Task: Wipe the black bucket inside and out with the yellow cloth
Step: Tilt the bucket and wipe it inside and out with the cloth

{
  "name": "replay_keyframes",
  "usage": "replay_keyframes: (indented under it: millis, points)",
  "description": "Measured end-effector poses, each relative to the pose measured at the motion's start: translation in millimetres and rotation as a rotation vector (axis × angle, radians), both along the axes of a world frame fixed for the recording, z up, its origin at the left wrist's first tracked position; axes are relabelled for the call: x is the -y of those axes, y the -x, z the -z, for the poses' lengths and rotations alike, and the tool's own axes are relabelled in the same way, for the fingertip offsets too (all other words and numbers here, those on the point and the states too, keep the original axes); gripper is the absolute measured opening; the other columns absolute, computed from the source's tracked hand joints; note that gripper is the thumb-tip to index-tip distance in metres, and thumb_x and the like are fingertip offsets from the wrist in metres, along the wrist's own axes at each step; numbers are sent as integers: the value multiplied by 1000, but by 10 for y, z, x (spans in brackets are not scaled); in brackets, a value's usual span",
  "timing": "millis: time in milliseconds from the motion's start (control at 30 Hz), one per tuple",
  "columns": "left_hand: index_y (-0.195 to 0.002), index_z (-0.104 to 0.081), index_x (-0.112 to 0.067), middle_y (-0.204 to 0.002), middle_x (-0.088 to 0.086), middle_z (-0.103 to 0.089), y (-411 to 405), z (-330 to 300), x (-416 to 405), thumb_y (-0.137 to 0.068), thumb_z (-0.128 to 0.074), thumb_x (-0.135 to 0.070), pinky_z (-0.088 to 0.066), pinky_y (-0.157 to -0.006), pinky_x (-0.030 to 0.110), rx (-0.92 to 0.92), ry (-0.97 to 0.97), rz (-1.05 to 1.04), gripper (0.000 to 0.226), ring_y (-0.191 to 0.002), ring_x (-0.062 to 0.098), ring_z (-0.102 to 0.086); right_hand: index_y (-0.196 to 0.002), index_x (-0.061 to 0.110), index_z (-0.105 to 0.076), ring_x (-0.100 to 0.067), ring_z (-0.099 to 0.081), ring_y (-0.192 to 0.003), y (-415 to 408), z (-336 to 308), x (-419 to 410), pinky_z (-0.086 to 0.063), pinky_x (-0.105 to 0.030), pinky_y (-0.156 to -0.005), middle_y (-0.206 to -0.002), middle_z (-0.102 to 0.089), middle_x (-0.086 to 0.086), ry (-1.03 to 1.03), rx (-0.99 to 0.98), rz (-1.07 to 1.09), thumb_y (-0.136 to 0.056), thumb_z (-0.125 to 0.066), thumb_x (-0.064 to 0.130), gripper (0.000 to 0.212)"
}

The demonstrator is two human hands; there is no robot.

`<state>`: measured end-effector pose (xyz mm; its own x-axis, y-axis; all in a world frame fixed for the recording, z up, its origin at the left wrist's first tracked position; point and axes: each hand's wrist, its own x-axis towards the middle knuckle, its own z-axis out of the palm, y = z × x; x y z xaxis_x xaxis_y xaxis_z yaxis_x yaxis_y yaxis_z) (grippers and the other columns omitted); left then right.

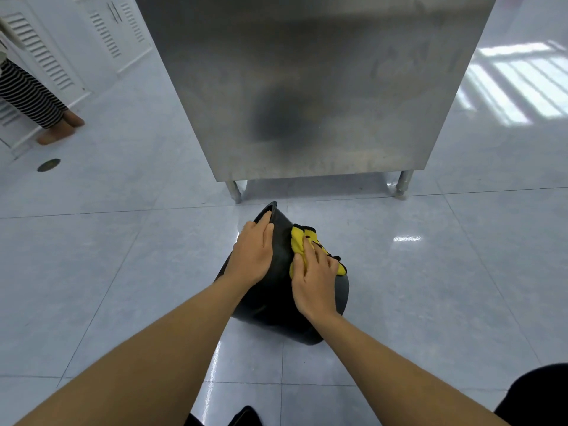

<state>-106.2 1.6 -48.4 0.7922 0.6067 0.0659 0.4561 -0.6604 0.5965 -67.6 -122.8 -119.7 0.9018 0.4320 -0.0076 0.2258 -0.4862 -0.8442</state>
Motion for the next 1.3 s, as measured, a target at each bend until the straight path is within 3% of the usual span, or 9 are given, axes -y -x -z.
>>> replay_keyframes:
  millis: [200, 367, 567, 800, 933, 1000, 1100, 1167, 1300]
  points:
    - [-142, -54, -11, -104, 4, -60, 41, -11, 80, -100, -44, -14, -43, -83, 25, 144, -14, -93, 43, -92, 14, -52, -152, 26, -37, -26, -25, -139, -35, -12, -42, -25, -42, -115, -154, -39, -2, 18, -59, 95, -106, -33, 33, 46]
    - [-148, -49, -18, -106, 8, -71, -4, -25, 26, -102, -37, -17, -46, -81, 28, 103, 56, -132, 48, -83, 15, -58, -150, 26, -39, -13, -31, -128, 151, -274, -290, -29, -27, -109, -148, -44, 5, -148, 83, -84, -107, -36, 31, 44]
    - [-154, -34, -38, -141, 8, -57, 13, -102, -22, -101, -27, -28, -39, -102, 40, -68, 102, -101, 54, -120, 30, -53, -148, 30, -43, -18, -36, -125, 107, -107, -236, -40, -30, -103, -145, -45, 5, -119, 229, -152, -105, -40, 39, 44]
    - [-156, -22, -41, -150, 10, -48, 48, -93, -28, -103, -22, -25, -32, -109, 39, -118, 177, -73, 55, -130, 31, -47, -141, 28, -51, -20, -43, -114, 112, -34, -232, -45, -25, -89, -128, -49, 1, -77, 269, -78, -105, -42, 38, 38]
    - [-157, -23, -36, -112, 3, -67, 55, -112, 41, -105, -26, -23, -37, -81, 20, -50, 187, -66, 54, -87, 14, -53, -142, 24, -51, -13, -47, -107, 193, -52, -296, -48, -25, -88, -121, -52, 5, -217, 304, -128, -106, -45, 32, 37]
    - [-156, -25, -31, -88, -3, -59, 35, -124, 111, -103, -29, -23, -43, -72, 26, -50, 157, -82, 54, -78, 15, -53, -146, 28, -48, -13, -46, -111, 147, 82, -190, -45, -22, -87, -127, -50, 1, -138, 358, -94, -105, -45, 33, 41]
    - [-123, -36, -14, -81, 2, -51, 14, -105, 107, -98, -36, -17, -47, -73, 46, 16, 184, -197, 25, -76, 26, -54, -146, 31, -48, -21, -46, -111, 14, 358, 51, -45, -29, -92, -127, -46, -5, -32, 243, 43, -104, -42, 35, 43]
    - [-107, -32, -12, -77, 4, -46, 3, -92, 82, -99, -38, -10, -45, -61, 41, 49, 202, -211, 9, -72, 23, -50, -145, 26, -52, -29, -48, -111, -89, 531, 215, -44, -36, -97, -125, -44, -10, -14, 106, 163, -104, -44, 32, 42]
    - [-116, -35, -9, -81, 0, -47, -21, -91, 89, -100, -42, -5, -51, -65, 34, 54, 201, -204, 18, -73, 15, -52, -140, 25, -54, -33, -52, -103, -210, 709, 360, -46, -46, -98, -119, -42, -11, 45, -90, 319, -104, -41, 33, 39]
